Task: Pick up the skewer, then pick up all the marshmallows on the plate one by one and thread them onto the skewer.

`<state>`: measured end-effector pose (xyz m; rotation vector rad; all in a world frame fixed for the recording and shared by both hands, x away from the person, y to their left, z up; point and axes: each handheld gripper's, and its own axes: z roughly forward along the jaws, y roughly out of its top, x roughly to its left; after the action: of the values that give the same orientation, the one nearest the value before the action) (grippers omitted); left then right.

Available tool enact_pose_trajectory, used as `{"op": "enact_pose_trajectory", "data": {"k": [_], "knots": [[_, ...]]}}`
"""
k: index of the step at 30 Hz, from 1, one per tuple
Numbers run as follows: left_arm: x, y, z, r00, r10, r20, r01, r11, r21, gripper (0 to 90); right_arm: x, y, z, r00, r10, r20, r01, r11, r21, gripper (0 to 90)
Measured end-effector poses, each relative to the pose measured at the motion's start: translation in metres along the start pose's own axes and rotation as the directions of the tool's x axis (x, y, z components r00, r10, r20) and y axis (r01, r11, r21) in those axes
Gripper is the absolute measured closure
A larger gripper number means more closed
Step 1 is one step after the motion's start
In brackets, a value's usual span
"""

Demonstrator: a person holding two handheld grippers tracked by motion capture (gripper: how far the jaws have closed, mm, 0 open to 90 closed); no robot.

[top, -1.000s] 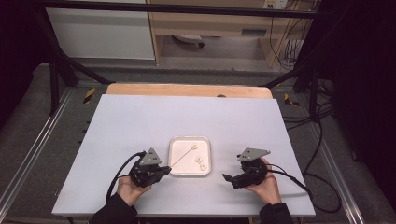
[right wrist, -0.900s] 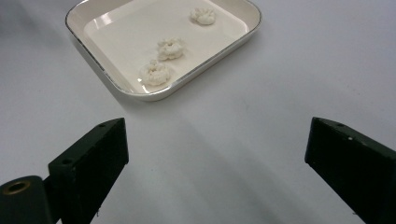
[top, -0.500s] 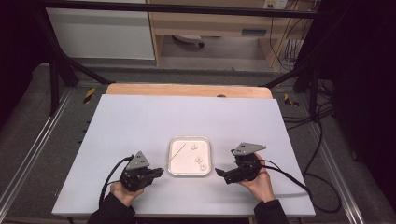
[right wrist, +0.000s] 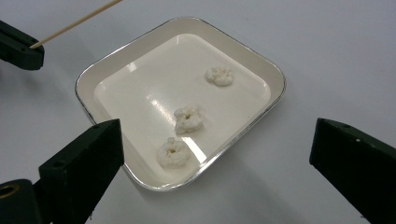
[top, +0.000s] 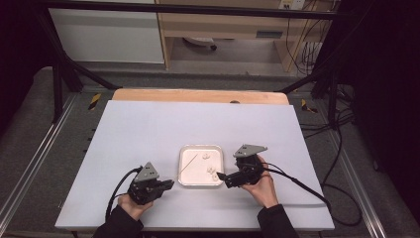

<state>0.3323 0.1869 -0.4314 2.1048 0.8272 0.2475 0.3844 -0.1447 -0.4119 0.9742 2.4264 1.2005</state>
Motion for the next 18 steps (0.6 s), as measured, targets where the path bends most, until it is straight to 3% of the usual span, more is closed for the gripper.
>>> {"op": "enact_pose_trajectory", "data": {"k": [7, 14, 18], "knots": [[0.001, 0.0, -0.001, 1.0, -0.002, 0.003, 0.002, 1.0, -0.003, 88.2, 0.0, 0.006, 0.009, 1.0, 0.003, 0.004, -0.003, 1.0, 0.003, 3.7], [0.001, 0.0, 0.0, 1.0, -0.003, 0.004, 0.003, 1.0, -0.007, 88.2, 0.001, 0.01, 0.02, 1.0, 0.001, 0.009, -0.001, 0.999, 0.041, 4.9], [0.0, 0.001, 0.0, 1.0, 0.004, 0.003, -0.004, 1.0, -0.009, 88.2, 0.001, 0.011, 0.027, 0.9997, -0.009, -0.021, 0.01, 0.999, 0.047, 9.8]]}}
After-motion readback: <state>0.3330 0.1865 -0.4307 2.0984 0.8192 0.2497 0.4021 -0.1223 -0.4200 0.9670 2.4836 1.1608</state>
